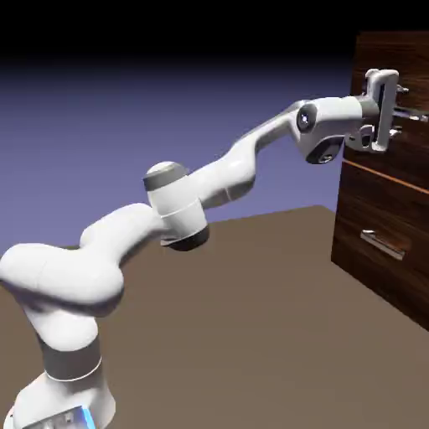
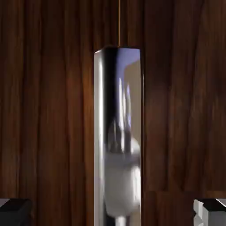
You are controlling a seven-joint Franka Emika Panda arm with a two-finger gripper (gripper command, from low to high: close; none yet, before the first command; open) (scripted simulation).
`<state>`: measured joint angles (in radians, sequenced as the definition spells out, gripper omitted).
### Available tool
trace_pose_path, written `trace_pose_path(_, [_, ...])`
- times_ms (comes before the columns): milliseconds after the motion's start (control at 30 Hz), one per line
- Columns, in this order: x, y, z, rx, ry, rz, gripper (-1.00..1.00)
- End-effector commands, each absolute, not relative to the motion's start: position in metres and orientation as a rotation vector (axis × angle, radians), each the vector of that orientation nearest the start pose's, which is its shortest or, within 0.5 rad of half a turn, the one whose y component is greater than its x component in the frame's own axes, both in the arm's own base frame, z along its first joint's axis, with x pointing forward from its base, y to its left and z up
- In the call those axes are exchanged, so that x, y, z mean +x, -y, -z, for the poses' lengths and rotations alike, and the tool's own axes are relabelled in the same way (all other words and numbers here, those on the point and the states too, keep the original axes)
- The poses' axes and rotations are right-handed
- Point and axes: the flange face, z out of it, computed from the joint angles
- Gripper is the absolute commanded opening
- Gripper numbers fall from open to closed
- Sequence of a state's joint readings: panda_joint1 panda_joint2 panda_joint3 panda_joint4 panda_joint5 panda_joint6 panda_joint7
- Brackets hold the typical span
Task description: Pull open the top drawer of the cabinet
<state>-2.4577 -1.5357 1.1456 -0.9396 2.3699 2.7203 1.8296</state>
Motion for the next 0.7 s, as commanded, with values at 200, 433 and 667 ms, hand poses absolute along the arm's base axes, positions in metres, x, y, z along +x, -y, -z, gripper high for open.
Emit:
trace_pose_path(200, [0.751, -0.095, -0.572, -0.614, -1.482, 0.613, -1.0])
trace_pose_path(433, [0.711, -0.095, -0.572, -0.615, -1.482, 0.613, -1.0])
trace_pose_path(667, [0.661, -0.095, -0.572, -0.615, -1.482, 0.613, -1.0])
